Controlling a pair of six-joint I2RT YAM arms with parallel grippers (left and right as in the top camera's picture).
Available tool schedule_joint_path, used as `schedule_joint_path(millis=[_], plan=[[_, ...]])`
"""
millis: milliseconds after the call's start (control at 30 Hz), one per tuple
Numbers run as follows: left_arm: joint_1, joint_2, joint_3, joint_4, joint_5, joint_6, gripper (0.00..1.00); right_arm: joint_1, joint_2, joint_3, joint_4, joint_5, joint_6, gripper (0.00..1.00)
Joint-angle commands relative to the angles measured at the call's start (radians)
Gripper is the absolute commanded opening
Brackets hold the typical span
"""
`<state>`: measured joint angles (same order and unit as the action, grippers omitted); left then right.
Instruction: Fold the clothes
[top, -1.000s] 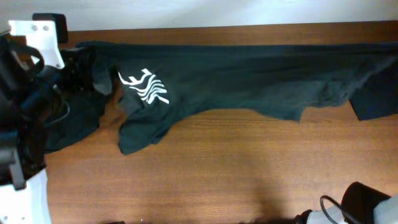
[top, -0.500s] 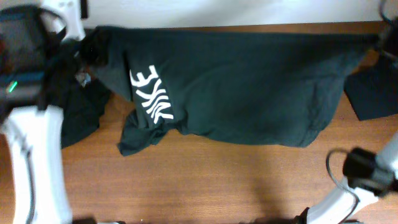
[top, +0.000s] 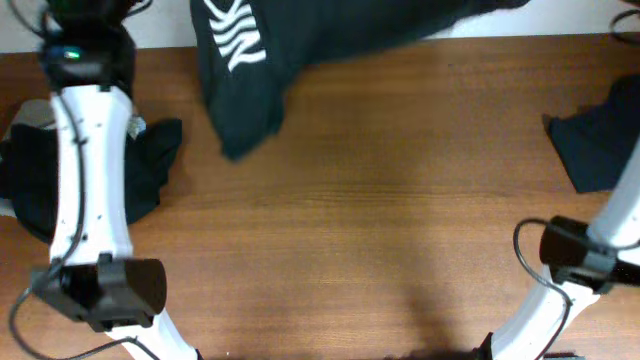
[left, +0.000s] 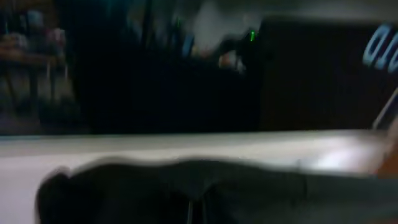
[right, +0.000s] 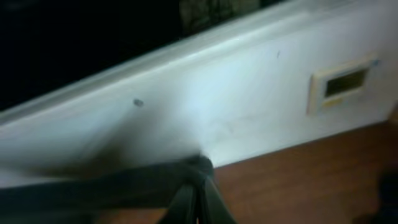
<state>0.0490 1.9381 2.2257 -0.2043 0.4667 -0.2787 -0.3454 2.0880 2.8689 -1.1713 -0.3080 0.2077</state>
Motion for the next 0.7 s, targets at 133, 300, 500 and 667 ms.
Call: schedule_joint_path(millis=[133,300,500,667], plan=[[0.029,0.008,0.127,-0.948,-0.044,0.105,0.00,-0.043,0.019,-0.142,-0.373,0.526,-0.073,0.04],[-0.065,0.165,0.091,-1.329,-0.044,0.217,0.00,-0.056,0.024,-0.451,-0.426,0.622,-0.060,0.04],[-0.215,0.275,-0.132,-1.484,-0.138,0.318,0.00,-0.148,0.024,-0.749,-0.437,0.694,0.040,0.04],[-0.311,0.275,-0.355,-1.450,-0.142,0.342,0.03,-0.225,0.024,-0.809,-0.420,0.636,0.067,0.04]])
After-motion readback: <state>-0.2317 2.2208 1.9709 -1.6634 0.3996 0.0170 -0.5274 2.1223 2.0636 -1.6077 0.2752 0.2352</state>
